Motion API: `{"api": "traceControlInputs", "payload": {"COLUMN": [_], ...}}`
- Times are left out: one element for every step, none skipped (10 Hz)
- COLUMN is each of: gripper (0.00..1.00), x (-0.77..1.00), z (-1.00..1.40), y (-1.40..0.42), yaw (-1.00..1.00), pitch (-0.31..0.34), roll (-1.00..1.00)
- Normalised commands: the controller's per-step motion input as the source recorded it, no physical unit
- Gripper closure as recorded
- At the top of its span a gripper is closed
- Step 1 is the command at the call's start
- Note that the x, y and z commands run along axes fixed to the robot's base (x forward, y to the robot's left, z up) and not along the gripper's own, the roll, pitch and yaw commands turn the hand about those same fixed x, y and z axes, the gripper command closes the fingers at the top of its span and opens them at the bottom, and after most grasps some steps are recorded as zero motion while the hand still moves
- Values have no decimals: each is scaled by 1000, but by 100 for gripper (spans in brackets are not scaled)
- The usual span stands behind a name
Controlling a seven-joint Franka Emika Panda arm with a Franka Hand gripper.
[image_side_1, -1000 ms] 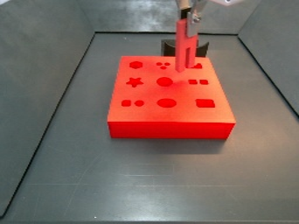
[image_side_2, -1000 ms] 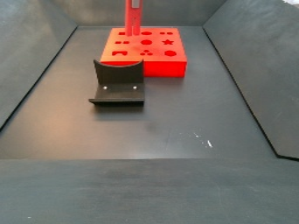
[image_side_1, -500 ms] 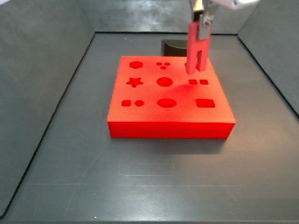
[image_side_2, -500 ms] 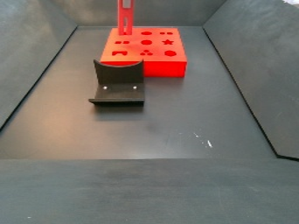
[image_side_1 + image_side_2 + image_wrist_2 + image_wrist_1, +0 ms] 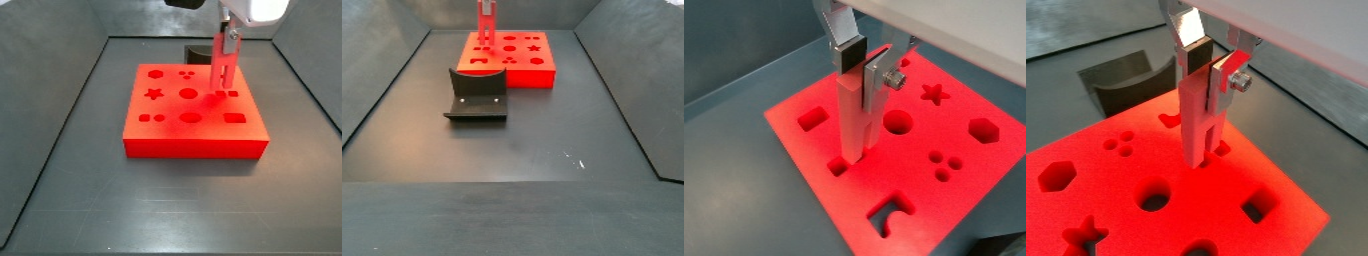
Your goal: Insert the double-square object.
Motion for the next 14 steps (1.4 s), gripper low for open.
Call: {"api": "traceControlInputs", "payload": {"gripper": [100,100,100,100,100,100,100,100,100,100,100,100,100,100], "x": [383,363,31,0,0,0,126,223,209,143,149,0,-9,0], "z": [-34,-54,0,-77,-180,-163,-117,-117,-91,-14,-14,-14,-6,-14], "y": [-117,-66,0,0,257,246,100,0,0,-43,-51,-26,-40,-49], "yaw": [-483,-466,-183,0,-54,-137,-129,-86,-94,-77,-97,-146,-89,-80], "pitch": [139,144,64,0,0,33,64,61,64,61,61,44,14,9], "roll": [0,31,39,0,0,-16,-4,0,0,0,0,0,27,26]}}
